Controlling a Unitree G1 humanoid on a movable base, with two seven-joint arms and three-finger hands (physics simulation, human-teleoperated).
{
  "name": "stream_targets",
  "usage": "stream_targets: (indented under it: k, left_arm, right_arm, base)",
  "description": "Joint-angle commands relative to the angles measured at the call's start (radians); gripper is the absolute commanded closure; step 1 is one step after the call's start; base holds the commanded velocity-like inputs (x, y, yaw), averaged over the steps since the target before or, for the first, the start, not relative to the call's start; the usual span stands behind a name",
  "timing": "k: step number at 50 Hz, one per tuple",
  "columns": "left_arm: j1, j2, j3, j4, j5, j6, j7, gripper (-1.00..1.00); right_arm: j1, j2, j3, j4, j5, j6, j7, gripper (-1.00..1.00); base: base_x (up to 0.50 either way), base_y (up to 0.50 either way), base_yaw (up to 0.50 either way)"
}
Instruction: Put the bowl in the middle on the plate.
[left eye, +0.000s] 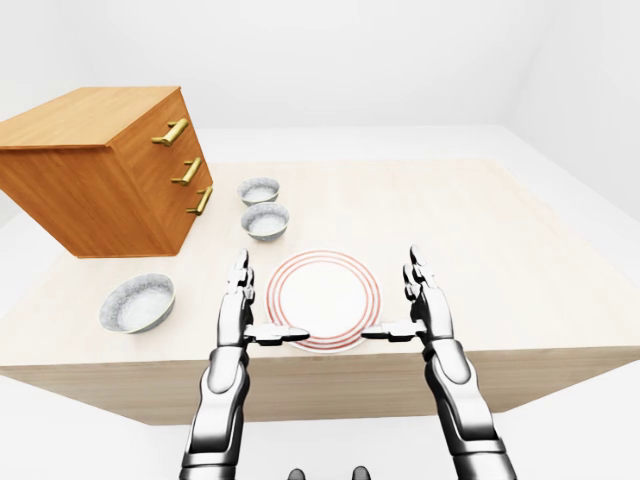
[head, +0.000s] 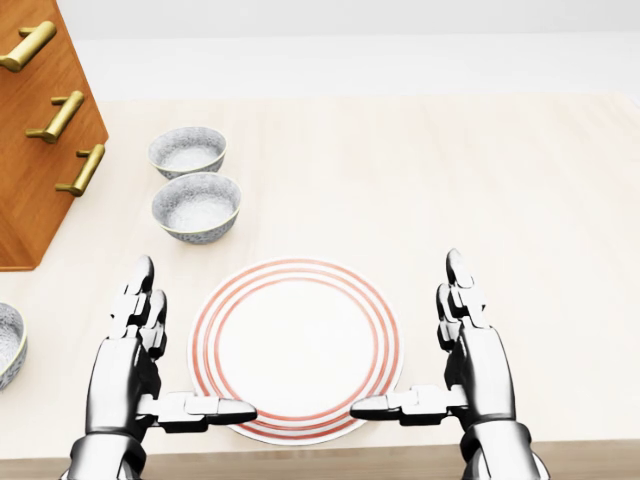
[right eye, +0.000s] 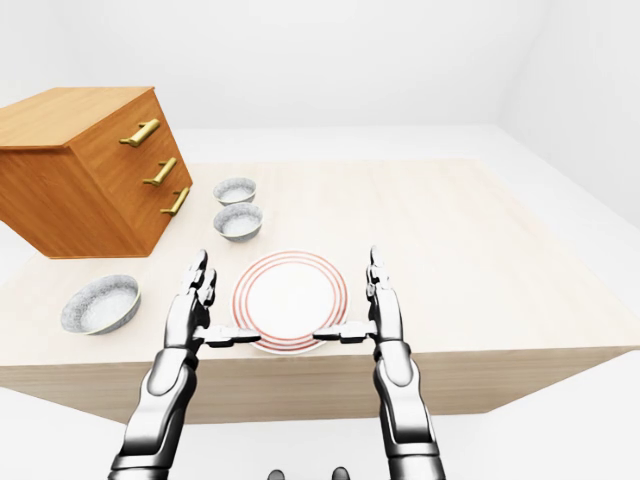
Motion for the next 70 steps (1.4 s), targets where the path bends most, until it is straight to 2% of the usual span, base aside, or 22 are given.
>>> stream_targets:
  k: [1,2,5,6,8,9,14,15,16,18,19,20,21,24,37,57,70]
  left_arm:
    - [0.008,0.011,0.018,-0.014,0.011,-0.016,-0.019,-1.00]
    - [0.009,0.011,0.018,-0.020,0.011,-0.011,-0.019,-1.00]
    - [0.005,0.013,0.023,-0.002,0.014,-0.023,-0.018,-1.00]
    - [0.002,0.015,0.023,0.010,0.027,-0.038,-0.011,-1.00]
    - [0.009,0.013,0.020,-0.014,0.025,-0.021,-0.014,-1.00]
    - [0.006,0.014,0.021,-0.009,0.029,-0.027,-0.012,-1.00]
    - [0.010,0.020,0.031,-0.053,0.033,-0.015,-0.014,-1.00]
    - [0.017,0.024,0.038,-0.105,0.031,0.013,-0.015,-1.00]
    - [0.021,0.024,0.041,-0.133,0.034,0.026,-0.015,-1.00]
    - [0.034,0.025,0.052,-0.208,0.028,0.066,-0.019,-1.00]
    - [0.044,0.028,0.061,-0.267,0.025,0.094,-0.024,-1.00]
    - [0.045,0.027,0.062,-0.271,0.026,0.096,-0.026,-1.00]
    - [0.052,0.031,0.073,-0.323,0.034,0.100,-0.024,-1.00]
    - [0.056,0.033,0.091,-0.357,0.061,0.100,-0.021,-1.00]
    - [0.042,0.055,0.216,-0.512,-0.015,0.100,-0.057,-1.00]
    - [0.029,0.075,0.318,-0.616,-0.075,0.100,-0.064,-1.00]
    - [0.026,0.081,0.333,-0.621,-0.084,0.100,-0.062,-1.00]
  right_arm:
    - [-0.006,-0.010,-0.013,0.023,0.008,-0.013,0.038,-1.00]
    - [-0.008,-0.009,-0.013,0.025,0.008,-0.014,0.038,-1.00]
    - [-0.005,-0.010,-0.006,0.028,0.007,-0.017,0.051,-1.00]
    - [-0.004,-0.009,-0.004,0.028,0.003,-0.018,0.050,-1.00]
    - [-0.005,-0.009,-0.005,0.025,0.002,-0.016,0.051,-1.00]
    - [-0.004,-0.009,-0.005,0.021,0.001,-0.014,0.052,-1.00]
    - [0.009,-0.012,-0.004,-0.049,-0.014,0.002,0.050,-1.00]
    - [0.020,-0.012,-0.002,-0.095,-0.023,0.017,0.045,-1.00]
    - [0.024,-0.010,-0.001,-0.115,-0.023,0.028,0.047,-1.00]
    - [0.033,-0.011,0.000,-0.156,-0.037,0.032,0.043,-1.00]
    - [0.042,-0.012,0.004,-0.200,-0.046,0.046,0.043,-1.00]
    - [0.043,-0.011,0.003,-0.203,-0.047,0.048,0.044,-1.00]
    - [0.052,-0.007,0.002,-0.254,-0.032,0.081,0.051,-1.00]
    - [0.062,-0.006,0.008,-0.297,-0.030,0.095,0.059,-1.00]
    - [0.067,-0.007,-0.002,-0.400,-0.019,0.095,0.067,-1.00]
    - [0.075,-0.007,-0.006,-0.485,-0.023,0.095,0.071,-1.00]
    - [0.071,-0.007,-0.003,-0.479,-0.035,0.095,0.066,-1.00]
  base:
    - [0.00,0.00,0.00]
    - [0.00,0.00,0.00]
    - [0.00,0.00,0.00]
    - [0.00,0.00,0.00]
    - [0.00,0.00,0.00]
    - [0.00,0.00,0.00]
    - [0.00,0.00,0.00]
    - [0.00,0.00,0.00]
    - [0.00,0.00,0.00]
    - [0.00,0.00,0.00]
    - [0.00,0.00,0.00]
    - [0.00,0.00,0.00]
    - [0.00,0.00,0.00]
    - [0.00,0.00,0.00]
    - [0.00,0.00,0.00]
    - [0.00,0.00,0.00]
    - [0.00,0.00,0.00]
